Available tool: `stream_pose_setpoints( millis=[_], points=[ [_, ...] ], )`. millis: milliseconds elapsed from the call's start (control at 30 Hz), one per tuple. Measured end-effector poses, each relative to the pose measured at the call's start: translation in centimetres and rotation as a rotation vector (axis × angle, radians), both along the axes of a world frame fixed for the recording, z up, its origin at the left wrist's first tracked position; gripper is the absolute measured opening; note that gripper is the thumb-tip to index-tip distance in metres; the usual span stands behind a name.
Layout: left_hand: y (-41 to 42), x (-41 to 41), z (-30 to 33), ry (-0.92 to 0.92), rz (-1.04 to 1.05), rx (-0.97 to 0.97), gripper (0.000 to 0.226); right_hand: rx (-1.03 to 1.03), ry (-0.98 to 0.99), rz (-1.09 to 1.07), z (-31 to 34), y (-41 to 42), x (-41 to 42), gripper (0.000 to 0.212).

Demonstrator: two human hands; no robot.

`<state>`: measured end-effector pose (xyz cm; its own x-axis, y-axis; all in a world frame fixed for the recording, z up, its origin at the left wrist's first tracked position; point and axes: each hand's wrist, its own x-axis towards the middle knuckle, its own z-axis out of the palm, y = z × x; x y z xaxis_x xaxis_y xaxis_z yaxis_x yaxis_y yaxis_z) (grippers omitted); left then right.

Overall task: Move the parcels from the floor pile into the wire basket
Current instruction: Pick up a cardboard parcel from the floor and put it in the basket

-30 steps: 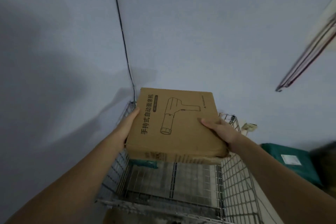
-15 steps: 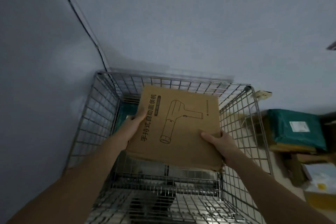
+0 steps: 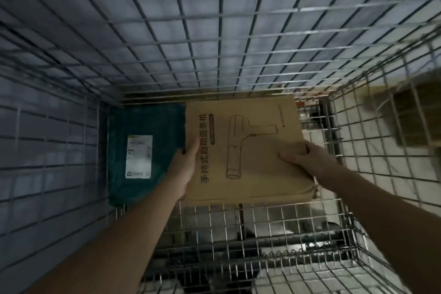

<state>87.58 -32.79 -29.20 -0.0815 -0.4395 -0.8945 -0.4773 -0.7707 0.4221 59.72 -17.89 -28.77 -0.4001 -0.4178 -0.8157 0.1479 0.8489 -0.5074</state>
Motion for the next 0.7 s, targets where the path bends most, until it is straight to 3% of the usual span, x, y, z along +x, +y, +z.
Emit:
stream_pose_setpoints(
  millis=[133,267,433,600,700],
  points=[
    [-1.0,0.7,-5.6,-0.119,-0.215,-0.107,0.07,-0.003,0.042,-0.01,-5.8,-1.6,0.2,0.065],
    [-3.3,1.7,-9.0,-0.25,-0.489,-0.227,0.074,-0.032,0.097,0.013,-9.1,-2.9,1.0,0.064],
    [-5.9,1.4,-10.8,-0.43,-0.884,-0.376,0.071,-0.013,0.214,0.03,-12.0,-3.9,1.9,0.092],
    [-5.8,0.8,-11.5,-0.499,-0.937,-0.496,0.072,-0.006,0.357,0.058,-13.1,-3.4,3.3,0.08],
    [-4.3,1.5,-10.5,-0.478,-0.859,-0.748,0.056,0.044,0.416,0.091,-12.1,-3.7,4.0,0.071]
  ],
)
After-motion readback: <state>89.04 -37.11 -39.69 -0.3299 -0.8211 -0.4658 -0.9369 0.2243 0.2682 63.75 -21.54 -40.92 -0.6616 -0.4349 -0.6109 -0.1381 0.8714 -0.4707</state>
